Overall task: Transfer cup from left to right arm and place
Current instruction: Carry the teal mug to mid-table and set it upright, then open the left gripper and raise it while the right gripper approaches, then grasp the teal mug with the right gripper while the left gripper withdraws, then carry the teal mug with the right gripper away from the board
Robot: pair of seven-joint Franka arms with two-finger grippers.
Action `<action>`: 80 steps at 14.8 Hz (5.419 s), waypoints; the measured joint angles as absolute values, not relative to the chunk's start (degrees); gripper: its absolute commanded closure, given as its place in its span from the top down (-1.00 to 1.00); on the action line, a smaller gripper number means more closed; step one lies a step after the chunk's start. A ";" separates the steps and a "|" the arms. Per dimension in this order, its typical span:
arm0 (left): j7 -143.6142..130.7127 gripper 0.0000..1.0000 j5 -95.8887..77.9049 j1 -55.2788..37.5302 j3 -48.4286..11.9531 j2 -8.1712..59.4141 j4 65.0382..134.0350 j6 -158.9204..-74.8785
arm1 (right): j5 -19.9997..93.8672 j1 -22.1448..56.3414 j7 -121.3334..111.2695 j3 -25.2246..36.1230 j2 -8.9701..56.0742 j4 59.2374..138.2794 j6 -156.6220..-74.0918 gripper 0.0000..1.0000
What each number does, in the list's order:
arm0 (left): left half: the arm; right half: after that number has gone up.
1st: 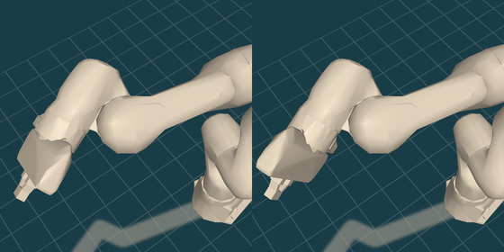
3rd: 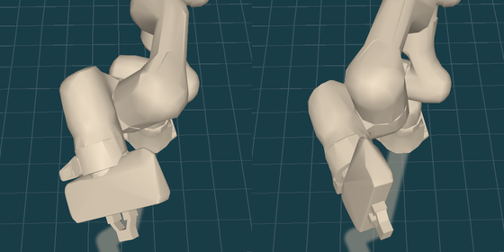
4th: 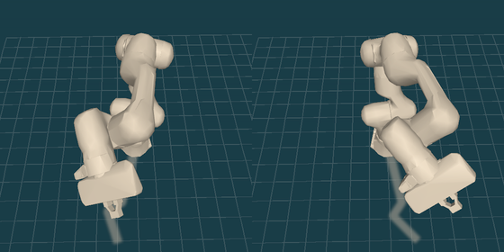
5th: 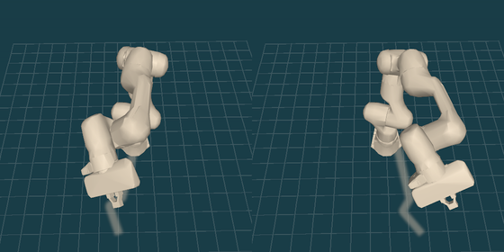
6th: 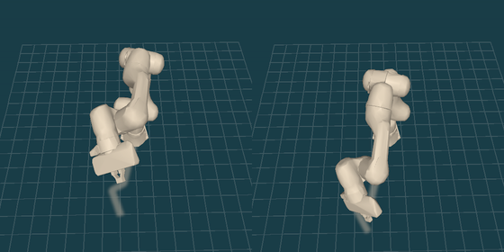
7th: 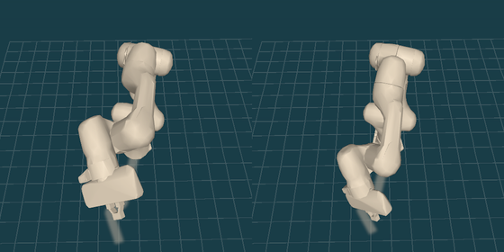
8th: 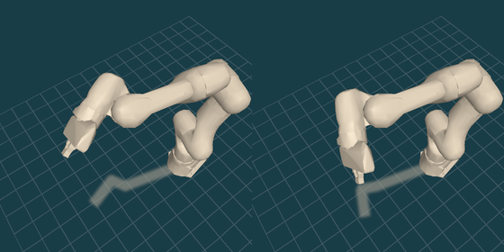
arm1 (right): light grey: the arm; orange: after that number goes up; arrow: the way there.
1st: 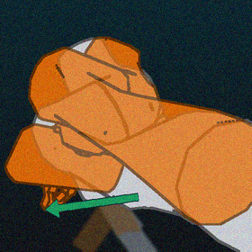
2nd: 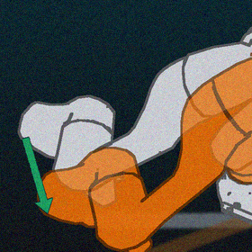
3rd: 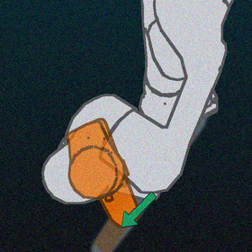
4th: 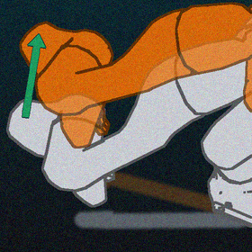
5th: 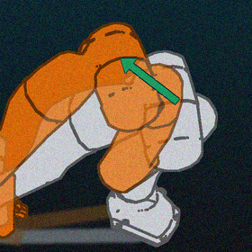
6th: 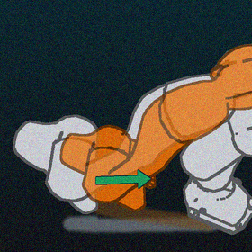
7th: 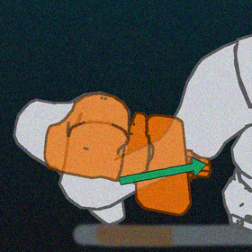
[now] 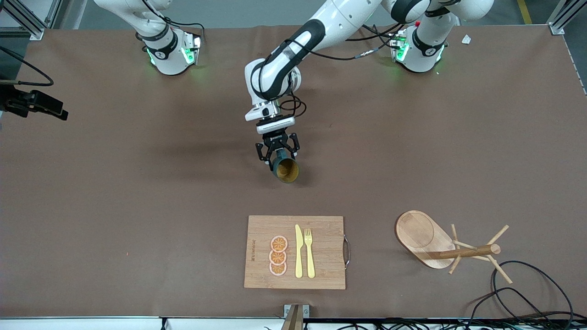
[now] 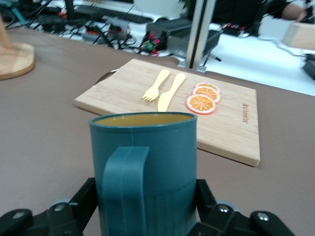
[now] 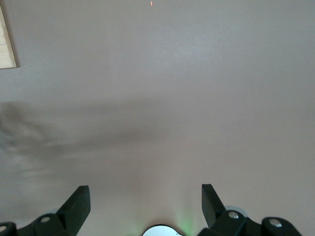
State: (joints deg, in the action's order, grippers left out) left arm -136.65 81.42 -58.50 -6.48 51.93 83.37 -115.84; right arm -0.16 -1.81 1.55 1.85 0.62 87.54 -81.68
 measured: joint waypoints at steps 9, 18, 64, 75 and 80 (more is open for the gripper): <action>-139.46 1.00 94.08 -61.65 -6.34 57.45 83.34 -111.89 | -0.16 -1.80 1.53 1.74 0.62 87.52 -82.65 1.00; -139.76 1.00 82.37 -67.45 -9.42 57.97 82.84 -106.68 | -0.16 -1.81 1.53 1.73 1.53 87.53 -84.28 1.00; -13.26 1.00 6.07 -1.48 -10.64 6.66 80.89 -89.37 | 9.53 37.57 37.53 0.49 28.24 105.83 -136.59 0.37; -5.21 1.00 4.51 -1.16 -7.53 0.43 86.40 -85.61 | 8.26 39.34 32.94 0.53 29.99 105.01 -137.78 -0.99; -5.21 1.00 2.52 -1.28 -7.73 0.43 86.77 -85.61 | 7.97 37.55 15.86 1.96 29.62 104.00 -134.14 -0.99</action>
